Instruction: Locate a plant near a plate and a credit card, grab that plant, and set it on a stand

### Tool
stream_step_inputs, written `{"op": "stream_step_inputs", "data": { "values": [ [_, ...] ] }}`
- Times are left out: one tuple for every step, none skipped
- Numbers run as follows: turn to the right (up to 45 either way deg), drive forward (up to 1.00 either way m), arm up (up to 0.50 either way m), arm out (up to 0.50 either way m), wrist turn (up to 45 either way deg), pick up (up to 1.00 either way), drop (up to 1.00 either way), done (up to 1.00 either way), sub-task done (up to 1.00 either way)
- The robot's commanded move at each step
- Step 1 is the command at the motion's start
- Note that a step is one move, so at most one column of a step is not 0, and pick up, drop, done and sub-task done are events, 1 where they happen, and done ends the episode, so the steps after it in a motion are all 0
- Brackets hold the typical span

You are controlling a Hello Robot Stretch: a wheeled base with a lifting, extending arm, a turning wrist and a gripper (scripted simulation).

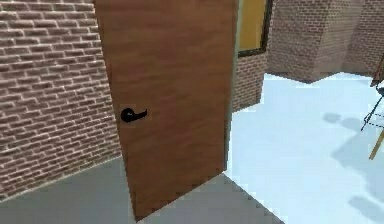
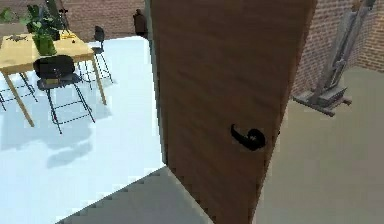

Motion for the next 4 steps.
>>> {"op": "stream_step_inputs", "data": {
  "values": [
    [0.0,0.05,0.0,0.0,0.0,0.0,0.0,0.0,0.0],
    [45.0,0.0,0.0,0.0,0.0,0.0,0.0,0.0,0.0],
    [6.0,0.0,0.0,0.0,0.0,0.0,0.0,0.0,0.0],
    [0.0,0.55,0.0,0.0,0.0,0.0,0.0,0.0,0.0]
  ]
}}
